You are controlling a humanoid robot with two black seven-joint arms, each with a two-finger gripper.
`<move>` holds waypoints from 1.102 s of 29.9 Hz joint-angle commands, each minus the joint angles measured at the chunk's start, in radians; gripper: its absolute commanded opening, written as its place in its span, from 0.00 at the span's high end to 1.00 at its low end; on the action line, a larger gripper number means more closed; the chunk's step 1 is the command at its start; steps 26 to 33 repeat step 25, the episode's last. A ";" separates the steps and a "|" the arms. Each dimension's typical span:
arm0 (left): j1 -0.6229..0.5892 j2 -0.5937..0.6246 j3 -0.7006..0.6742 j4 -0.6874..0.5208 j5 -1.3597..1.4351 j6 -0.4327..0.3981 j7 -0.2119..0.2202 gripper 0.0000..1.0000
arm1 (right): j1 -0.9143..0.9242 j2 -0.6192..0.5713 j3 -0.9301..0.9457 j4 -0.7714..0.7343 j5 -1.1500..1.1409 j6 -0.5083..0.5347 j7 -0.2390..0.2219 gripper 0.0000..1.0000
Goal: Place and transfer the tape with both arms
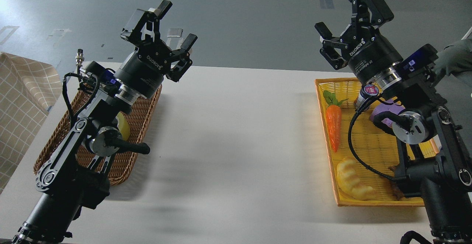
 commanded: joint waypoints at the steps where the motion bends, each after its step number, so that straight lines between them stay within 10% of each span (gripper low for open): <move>1: -0.008 -0.029 -0.008 0.013 0.002 0.005 -0.003 0.02 | -0.009 0.000 -0.001 0.021 0.000 0.000 0.005 0.00; 10: -0.069 -0.126 -0.005 0.086 0.001 0.117 -0.048 0.02 | 0.000 0.000 0.006 0.036 0.000 -0.001 0.007 0.00; 33: -0.054 -0.140 -0.033 0.064 -0.114 0.086 -0.039 0.02 | 0.076 0.000 0.000 0.009 -0.002 -0.017 0.003 0.00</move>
